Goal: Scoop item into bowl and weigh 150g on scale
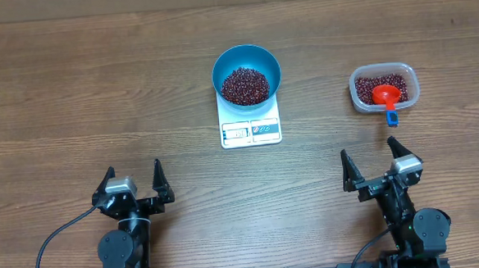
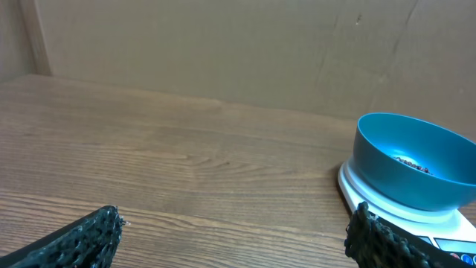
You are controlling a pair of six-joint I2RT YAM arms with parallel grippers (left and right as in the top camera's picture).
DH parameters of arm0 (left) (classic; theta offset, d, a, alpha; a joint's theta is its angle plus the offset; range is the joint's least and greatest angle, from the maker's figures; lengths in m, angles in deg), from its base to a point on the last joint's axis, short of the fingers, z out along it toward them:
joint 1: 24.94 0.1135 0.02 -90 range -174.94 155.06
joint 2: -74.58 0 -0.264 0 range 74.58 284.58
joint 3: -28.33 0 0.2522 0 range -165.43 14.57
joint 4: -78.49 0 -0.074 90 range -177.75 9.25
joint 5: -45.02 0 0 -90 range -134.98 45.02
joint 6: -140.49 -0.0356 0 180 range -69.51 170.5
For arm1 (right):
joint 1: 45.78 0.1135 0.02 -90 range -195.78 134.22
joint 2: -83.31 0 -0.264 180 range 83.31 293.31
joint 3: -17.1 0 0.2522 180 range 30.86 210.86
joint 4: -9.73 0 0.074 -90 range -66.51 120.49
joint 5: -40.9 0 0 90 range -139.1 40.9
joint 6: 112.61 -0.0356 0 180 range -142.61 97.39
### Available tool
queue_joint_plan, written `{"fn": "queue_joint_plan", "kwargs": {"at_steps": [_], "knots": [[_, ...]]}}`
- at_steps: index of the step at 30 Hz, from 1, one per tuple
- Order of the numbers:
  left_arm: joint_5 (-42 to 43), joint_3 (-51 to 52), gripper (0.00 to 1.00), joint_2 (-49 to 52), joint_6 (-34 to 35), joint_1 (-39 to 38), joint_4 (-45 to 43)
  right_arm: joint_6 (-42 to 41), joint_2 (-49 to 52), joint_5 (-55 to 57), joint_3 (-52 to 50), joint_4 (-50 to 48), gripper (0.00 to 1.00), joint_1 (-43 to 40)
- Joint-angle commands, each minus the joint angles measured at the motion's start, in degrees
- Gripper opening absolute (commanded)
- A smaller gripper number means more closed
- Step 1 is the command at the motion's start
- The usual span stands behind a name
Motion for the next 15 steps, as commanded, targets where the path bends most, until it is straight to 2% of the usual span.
{"fn": "queue_joint_plan", "kwargs": {"at_steps": [1, 15], "knots": [[-0.7, 0.2, 1.0, -0.7, 0.3, -0.5, -0.2, 0.1, -0.6, 0.1, -0.6, -0.4, 1.0, 0.3], [-0.7, 0.2, 1.0, -0.7, 0.4, -0.5, -0.2, 0.1, -0.6, 0.1, -0.6, -0.4, 1.0, 0.3]]}}
